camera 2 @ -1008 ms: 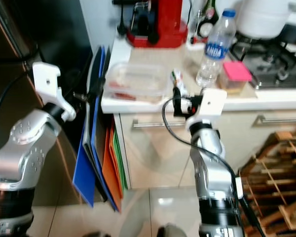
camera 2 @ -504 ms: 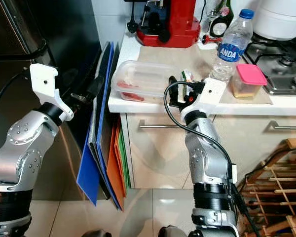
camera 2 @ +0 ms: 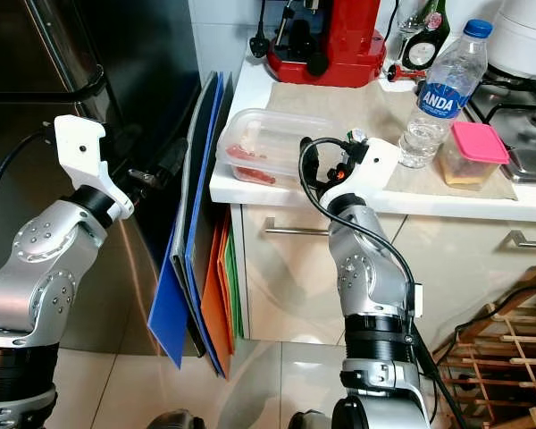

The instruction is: Restocking fridge

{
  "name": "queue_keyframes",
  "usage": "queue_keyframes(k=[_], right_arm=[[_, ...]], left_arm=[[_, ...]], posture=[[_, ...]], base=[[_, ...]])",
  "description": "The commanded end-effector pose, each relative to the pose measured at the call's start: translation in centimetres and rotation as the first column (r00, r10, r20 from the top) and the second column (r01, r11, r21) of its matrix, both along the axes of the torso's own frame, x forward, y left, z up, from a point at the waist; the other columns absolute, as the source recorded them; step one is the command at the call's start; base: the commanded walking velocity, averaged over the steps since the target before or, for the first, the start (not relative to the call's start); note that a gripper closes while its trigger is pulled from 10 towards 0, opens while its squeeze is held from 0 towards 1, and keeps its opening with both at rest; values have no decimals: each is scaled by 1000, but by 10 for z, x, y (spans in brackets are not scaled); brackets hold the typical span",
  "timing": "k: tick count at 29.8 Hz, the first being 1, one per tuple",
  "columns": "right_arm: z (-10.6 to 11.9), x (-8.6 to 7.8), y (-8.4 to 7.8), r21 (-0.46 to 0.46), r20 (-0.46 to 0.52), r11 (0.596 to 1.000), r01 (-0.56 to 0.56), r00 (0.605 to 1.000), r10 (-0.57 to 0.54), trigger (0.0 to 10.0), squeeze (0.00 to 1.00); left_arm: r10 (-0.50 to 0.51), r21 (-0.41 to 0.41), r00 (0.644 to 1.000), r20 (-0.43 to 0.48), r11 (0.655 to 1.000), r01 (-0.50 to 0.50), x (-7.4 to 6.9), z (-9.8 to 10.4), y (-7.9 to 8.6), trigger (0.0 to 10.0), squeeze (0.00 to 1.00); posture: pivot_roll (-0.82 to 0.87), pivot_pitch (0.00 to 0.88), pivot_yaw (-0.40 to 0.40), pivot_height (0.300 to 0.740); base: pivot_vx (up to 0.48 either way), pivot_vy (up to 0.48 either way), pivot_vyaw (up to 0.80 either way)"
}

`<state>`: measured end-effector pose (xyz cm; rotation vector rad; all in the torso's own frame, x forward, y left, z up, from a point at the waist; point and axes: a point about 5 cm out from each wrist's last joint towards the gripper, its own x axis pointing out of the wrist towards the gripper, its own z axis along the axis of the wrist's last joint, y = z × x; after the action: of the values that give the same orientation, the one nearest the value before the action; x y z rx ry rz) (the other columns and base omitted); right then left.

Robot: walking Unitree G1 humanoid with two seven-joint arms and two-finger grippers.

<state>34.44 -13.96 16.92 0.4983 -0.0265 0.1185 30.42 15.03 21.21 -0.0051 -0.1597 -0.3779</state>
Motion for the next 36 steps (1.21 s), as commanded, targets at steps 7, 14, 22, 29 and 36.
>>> queue_keyframes(k=[7,14,22,29,36], right_arm=[[-6,5,-4,73,-76,997,35,997,-30,0,0],[-13,6,-7,130,-139,990,64,989,-46,0,0],[-12,7,-5,163,-139,985,62,989,-39,0,0],[-11,5,-8,110,-115,991,81,991,-68,0,0],[-10,2,-4,88,-79,993,79,994,-72,0,0]], left_arm=[[-3,4,1000,-3,1000,3,-1,0,-2,10000,0],[-2,13,1000,-17,1000,2,-1,-1,-2,10000,0],[0,14,1000,-23,1000,1,0,-1,-2,10000,0],[-2,32,1000,-26,999,2,-1,-3,-4,10000,0],[1,36,1000,-30,999,0,-1,-5,-4,10000,0]], posture=[[57,0,11,715],[57,0,9,715],[58,0,8,715],[59,0,9,715],[57,0,12,715]], base=[[0,0,0],[0,0,0],[0,0,0],[0,0,0],[0,0,0]])
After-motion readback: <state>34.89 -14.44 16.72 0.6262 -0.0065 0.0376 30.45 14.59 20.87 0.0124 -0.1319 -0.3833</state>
